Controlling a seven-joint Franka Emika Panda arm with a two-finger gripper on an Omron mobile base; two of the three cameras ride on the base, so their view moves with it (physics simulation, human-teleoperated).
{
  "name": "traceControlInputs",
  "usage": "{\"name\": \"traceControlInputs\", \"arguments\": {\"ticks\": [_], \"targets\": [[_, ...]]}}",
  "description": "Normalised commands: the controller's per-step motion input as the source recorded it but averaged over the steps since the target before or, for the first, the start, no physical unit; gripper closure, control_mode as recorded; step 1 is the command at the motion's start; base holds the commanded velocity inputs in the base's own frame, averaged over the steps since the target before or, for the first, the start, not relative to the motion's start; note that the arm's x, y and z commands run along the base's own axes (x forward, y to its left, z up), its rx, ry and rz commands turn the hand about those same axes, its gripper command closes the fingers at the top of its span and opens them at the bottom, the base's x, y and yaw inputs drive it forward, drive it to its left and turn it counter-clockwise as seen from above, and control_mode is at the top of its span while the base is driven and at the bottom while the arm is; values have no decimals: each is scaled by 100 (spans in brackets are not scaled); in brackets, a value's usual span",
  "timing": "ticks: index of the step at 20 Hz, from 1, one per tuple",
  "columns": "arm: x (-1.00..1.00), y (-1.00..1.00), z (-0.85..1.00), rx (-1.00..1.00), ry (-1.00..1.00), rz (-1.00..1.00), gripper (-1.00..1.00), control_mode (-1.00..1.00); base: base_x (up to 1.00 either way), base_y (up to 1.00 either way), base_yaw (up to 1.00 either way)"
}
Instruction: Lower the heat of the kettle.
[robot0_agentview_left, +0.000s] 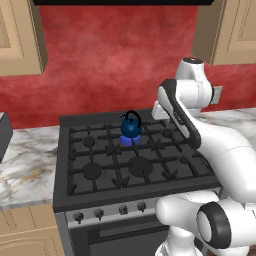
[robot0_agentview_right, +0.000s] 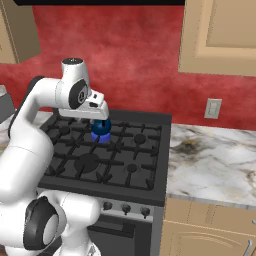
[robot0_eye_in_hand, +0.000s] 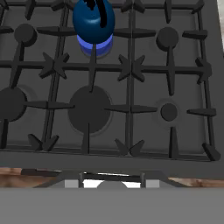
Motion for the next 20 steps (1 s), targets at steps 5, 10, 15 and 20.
{"name": "traceControlInputs", "arguments": {"ticks": [5, 10, 15, 20], "targets": [[0, 18, 0, 0, -5, -4, -100, -100, 0, 0, 0], [0, 34, 0, 0, -5, -8, -100, -100, 0, 0, 0], [-5, 5, 0, 0, 0, -3, -100, -100, 0, 0, 0], [-14, -32, 0, 0, 0, -6, -100, -100, 0, 0, 0]]}}
